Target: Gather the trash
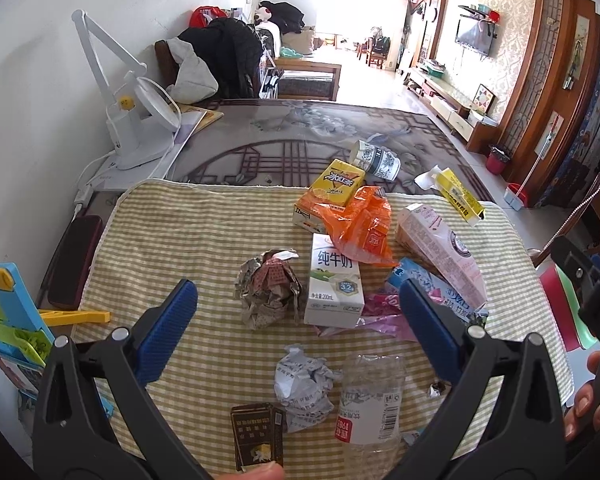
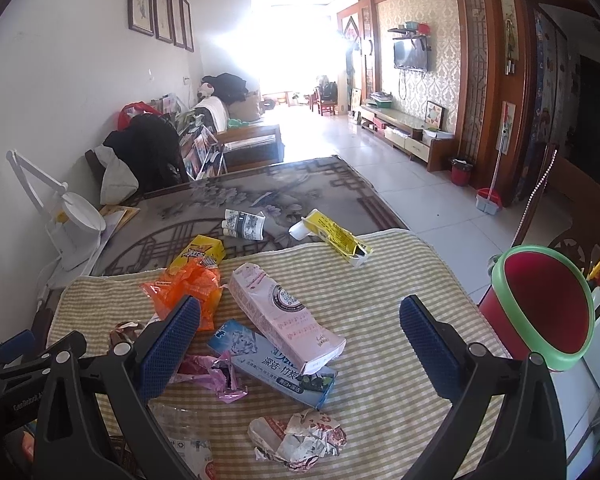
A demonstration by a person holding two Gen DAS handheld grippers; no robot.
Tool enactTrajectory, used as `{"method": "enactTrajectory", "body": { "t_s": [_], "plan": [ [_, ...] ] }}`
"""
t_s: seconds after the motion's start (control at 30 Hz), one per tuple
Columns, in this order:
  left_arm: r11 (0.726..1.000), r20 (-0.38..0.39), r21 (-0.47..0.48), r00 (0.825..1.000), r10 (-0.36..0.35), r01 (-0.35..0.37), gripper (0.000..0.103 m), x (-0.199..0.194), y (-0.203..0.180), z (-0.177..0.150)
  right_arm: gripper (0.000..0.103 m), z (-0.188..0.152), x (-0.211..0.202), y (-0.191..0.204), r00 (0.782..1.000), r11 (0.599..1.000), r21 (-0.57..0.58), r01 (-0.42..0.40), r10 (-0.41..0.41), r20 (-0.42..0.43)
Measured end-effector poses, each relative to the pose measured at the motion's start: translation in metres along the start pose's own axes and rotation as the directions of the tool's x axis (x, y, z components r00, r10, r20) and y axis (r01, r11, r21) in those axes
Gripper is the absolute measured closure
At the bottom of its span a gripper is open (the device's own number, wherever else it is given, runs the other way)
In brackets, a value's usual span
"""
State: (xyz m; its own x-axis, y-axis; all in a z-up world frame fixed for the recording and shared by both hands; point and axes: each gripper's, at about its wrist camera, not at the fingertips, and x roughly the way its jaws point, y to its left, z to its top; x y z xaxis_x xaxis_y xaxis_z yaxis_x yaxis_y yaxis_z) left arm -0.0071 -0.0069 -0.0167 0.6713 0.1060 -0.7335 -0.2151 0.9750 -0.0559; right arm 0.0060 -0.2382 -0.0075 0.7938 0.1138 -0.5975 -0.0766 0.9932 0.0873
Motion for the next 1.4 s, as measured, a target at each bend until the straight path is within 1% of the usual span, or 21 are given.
{"method": "enactTrajectory", "body": {
  "t_s": [0.17,0.23,0.67,0.83,1.2,1.4],
  "plan": [
    [1.000,-0.007,0.000,1.000,0.000,0.000,0.004,0.002,-0.002,-0.002,0.007,0.002,0.002,-0.005,1.000,1.000,0.002,0.005,-0.005,-0.004],
    [1.000,-0.010,-0.003,1.000,-0.001,0.001,0.004,0.002,-0.002,-0.002,0.007,-0.005,-0.003,-0.001,1.000,1.000,0.005,0.011,-0.011,-0.001],
    [1.000,-0.014,-0.008,1.000,0.005,-0.005,0.004,0.003,0.001,-0.004,0.007,-0.007,-0.003,0.001,1.000,1.000,-0.010,0.014,-0.014,0.002],
    [1.000,-0.016,-0.006,1.000,-0.002,0.002,0.004,0.003,0.001,-0.004,0.007,-0.006,-0.001,-0.001,1.000,1.000,-0.008,0.018,-0.018,0.000],
    [1.000,-0.020,-0.011,1.000,-0.018,0.017,0.004,0.006,0.002,-0.001,0.007,-0.004,-0.004,0.008,1.000,0.999,-0.030,0.025,-0.025,0.011],
    [1.000,-0.026,-0.008,1.000,-0.017,0.017,0.004,0.006,0.001,-0.002,0.007,-0.005,-0.002,0.008,1.000,0.999,-0.026,0.019,-0.019,-0.001]
  ]
}}
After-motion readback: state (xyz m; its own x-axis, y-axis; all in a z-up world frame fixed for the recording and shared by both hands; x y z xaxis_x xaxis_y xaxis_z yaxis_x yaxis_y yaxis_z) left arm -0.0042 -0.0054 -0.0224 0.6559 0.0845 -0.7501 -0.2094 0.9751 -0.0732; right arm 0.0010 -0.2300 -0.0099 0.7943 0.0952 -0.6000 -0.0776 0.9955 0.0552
